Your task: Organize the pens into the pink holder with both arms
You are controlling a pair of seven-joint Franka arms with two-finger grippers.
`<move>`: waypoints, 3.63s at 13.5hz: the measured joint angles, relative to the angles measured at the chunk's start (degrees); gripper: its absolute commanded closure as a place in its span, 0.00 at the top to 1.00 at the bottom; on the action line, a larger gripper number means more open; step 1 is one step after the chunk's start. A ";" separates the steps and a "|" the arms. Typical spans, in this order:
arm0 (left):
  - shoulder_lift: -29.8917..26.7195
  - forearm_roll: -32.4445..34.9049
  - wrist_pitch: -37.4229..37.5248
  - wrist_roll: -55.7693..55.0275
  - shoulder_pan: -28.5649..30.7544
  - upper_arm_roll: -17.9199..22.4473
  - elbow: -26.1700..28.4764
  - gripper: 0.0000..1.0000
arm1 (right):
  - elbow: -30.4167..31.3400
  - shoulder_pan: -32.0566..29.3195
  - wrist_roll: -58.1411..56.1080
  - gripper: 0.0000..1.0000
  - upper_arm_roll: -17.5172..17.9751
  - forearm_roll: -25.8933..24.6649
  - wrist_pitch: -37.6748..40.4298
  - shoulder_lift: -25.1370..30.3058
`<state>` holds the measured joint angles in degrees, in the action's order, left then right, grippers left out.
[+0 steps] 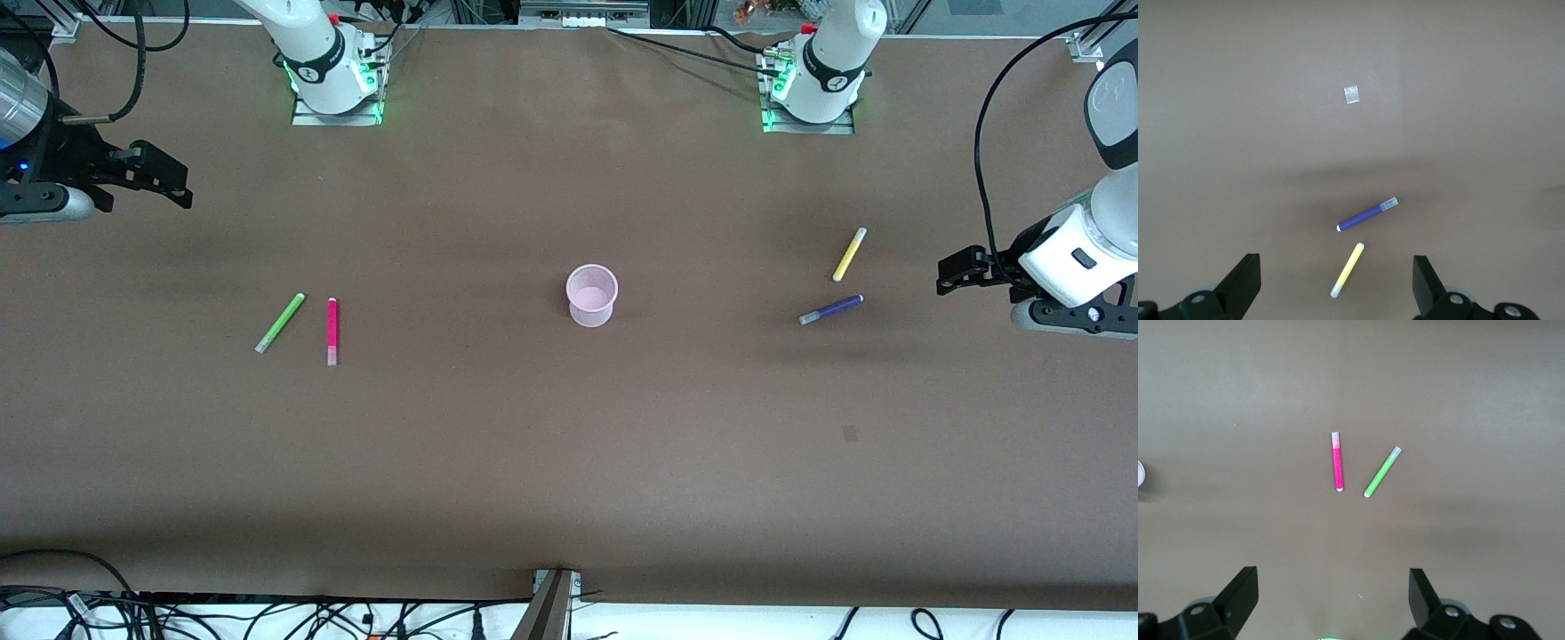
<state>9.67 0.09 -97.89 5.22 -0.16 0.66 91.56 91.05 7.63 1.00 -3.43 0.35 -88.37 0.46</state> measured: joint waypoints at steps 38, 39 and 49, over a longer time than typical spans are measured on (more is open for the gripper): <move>6.16 -1.32 -33.46 -73.79 1.39 -0.01 30.79 1.00 | -0.10 0.41 -0.01 1.00 0.68 -0.94 -1.24 0.00; 6.40 -1.32 -36.12 -74.15 1.39 -0.01 32.50 1.00 | -0.10 0.41 -0.01 1.00 0.69 -1.01 -1.24 0.00; 8.88 -1.32 -46.53 -77.43 0.88 -0.07 39.02 1.00 | -0.10 0.65 -0.01 1.00 0.74 -1.01 -1.18 -0.03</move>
<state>18.55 -1.23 -144.42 -72.21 0.72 0.59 130.58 90.95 8.28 0.99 -2.69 -0.66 -89.55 0.43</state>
